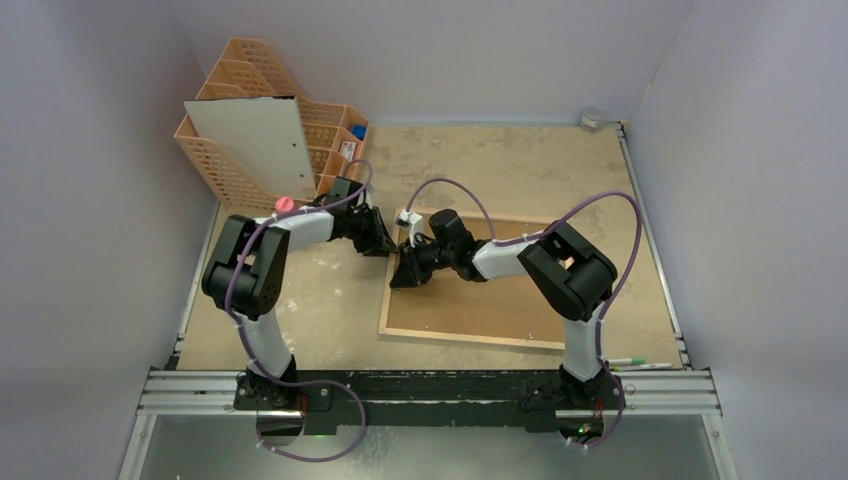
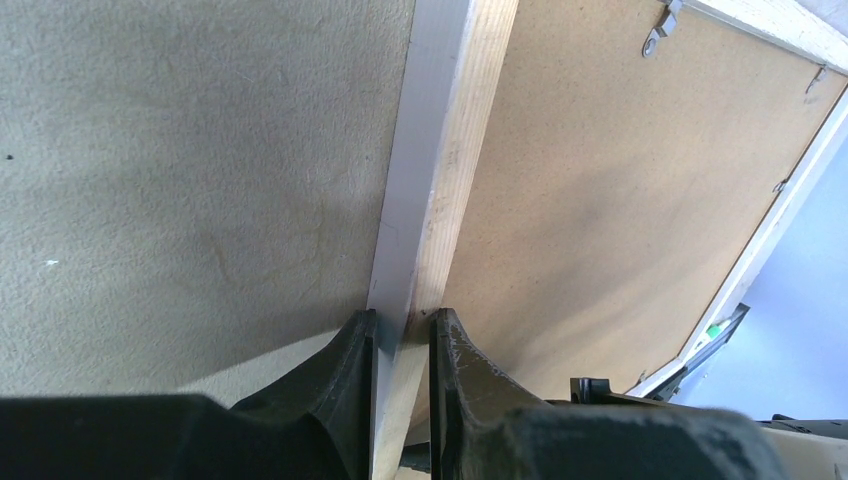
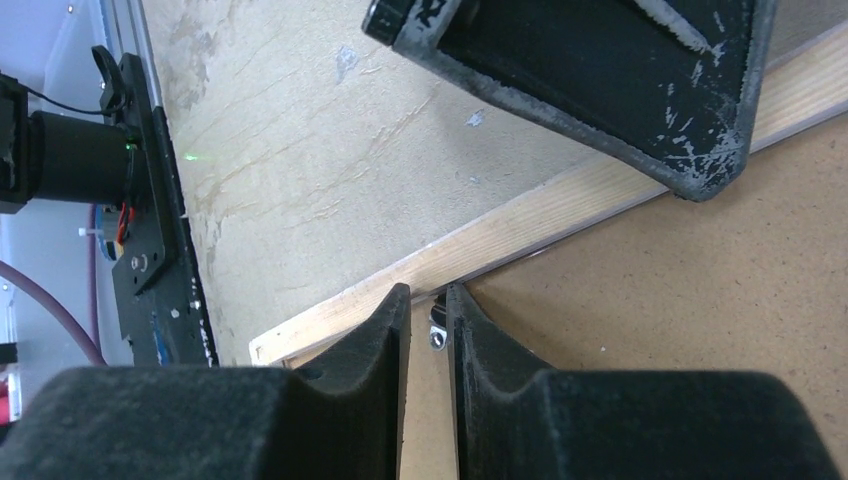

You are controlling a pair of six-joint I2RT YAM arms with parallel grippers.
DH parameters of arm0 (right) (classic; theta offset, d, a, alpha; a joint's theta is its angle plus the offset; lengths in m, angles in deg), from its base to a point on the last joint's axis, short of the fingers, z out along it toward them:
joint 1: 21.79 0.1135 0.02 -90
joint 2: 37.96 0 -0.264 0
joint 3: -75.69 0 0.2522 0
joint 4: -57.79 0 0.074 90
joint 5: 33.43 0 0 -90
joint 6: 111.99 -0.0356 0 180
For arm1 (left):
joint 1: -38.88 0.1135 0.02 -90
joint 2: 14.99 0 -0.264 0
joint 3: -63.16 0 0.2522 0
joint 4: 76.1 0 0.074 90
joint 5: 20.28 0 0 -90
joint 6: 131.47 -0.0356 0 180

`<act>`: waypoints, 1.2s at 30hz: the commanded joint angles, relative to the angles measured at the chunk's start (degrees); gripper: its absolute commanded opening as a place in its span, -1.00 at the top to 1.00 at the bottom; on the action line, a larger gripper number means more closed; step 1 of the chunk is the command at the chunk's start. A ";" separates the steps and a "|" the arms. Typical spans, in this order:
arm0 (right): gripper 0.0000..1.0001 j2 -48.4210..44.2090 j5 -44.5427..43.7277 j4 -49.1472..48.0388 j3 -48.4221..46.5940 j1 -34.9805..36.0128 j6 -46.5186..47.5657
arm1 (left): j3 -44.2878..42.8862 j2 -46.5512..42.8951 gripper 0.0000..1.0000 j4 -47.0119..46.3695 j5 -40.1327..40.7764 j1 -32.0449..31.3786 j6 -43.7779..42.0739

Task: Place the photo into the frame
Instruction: Install the photo frame at the center of the board.

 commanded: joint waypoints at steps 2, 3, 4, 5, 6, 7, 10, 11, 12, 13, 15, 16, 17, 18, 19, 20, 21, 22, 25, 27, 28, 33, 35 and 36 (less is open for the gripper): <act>0.59 1.79 7.28 5.54 2.37 1.67 3.17 | 1.23 6.00 1.00 3.07 5.63 -2.75 1.57; 0.59 1.91 7.29 5.53 2.50 1.67 3.26 | 1.19 6.16 1.00 2.98 5.70 -2.75 1.57; 0.59 1.98 7.63 5.48 2.62 1.66 3.43 | 1.13 6.19 1.00 2.93 5.71 -2.75 1.53; 0.59 2.11 7.97 5.18 2.70 1.78 3.43 | 1.08 6.32 1.00 2.94 5.76 -2.73 1.52; 0.60 2.19 8.00 5.00 2.87 1.86 3.27 | 1.00 6.40 1.00 2.87 5.75 -2.75 1.49; 0.61 2.41 8.01 4.81 3.02 1.86 3.23 | 0.98 6.49 1.00 2.96 5.76 -2.70 1.48; 0.64 2.91 8.22 4.20 3.24 2.06 3.21 | 0.89 6.63 1.00 3.02 5.77 -2.75 1.40; 0.65 2.98 8.16 3.93 3.25 2.15 3.17 | 0.93 6.72 1.00 3.00 5.79 -2.75 1.40; 0.66 3.04 7.78 3.82 3.31 2.29 3.14 | 0.97 6.76 1.00 3.07 5.80 -2.75 1.32; 0.66 3.19 7.49 3.76 3.33 2.54 3.21 | 0.97 6.80 1.00 3.13 5.75 -2.75 1.31; 0.67 3.46 6.15 3.92 3.22 2.77 3.22 | 0.99 6.89 1.00 3.11 5.71 -2.75 1.37; 0.66 3.28 5.60 3.83 3.23 2.79 2.84 | 1.05 6.90 1.00 3.06 5.57 -2.75 1.39; 0.64 2.75 4.61 3.45 3.52 2.79 2.06 | 0.99 6.83 1.00 3.09 5.43 -2.75 1.39; 0.60 1.80 2.78 3.11 3.97 2.74 0.55 | 0.86 6.70 1.00 3.18 5.18 -2.68 1.39; 0.57 0.57 1.81 2.60 4.42 2.62 -1.22 | 0.64 6.49 1.00 3.30 4.92 -2.66 1.33; 0.55 -0.65 0.01 2.69 4.45 2.42 -2.69 | 0.44 6.13 1.00 3.43 4.78 -2.66 1.19; 0.50 -2.03 -3.72 3.62 4.15 2.25 -4.39 | 0.16 5.67 1.00 3.75 4.68 -2.66 1.05; 0.48 -3.22 -5.38 3.98 3.94 1.89 -6.08 | -0.01 5.07 0.99 3.96 4.66 -2.66 0.86; 0.42 -6.37 -8.18 5.22 2.98 0.69 -11.34 | -0.26 3.03 0.77 5.28 4.82 -2.66 -0.22; 0.42 -8.68 -12.75 7.76 1.91 0.61 -13.80 | 0.14 1.57 0.57 5.92 4.79 -2.66 -0.94; 0.41 -9.54 -13.66 8.37 2.20 0.64 -16.49 | 0.42 0.75 0.48 6.12 4.43 -2.66 -1.35; 0.30 -12.35 -18.40 8.70 4.64 0.70 -22.16 | 3.12 -3.58 0.08 6.31 2.98 -2.75 -2.62; 0.28 -12.38 -18.04 7.24 6.12 0.81 -23.69 | 4.45 -5.16 0.00 6.19 2.90 -2.73 -2.72; 0.28 -12.36 -17.81 6.40 6.82 0.84 -24.29 | 5.28 -6.00 -0.01 6.01 2.81 -2.69 -2.67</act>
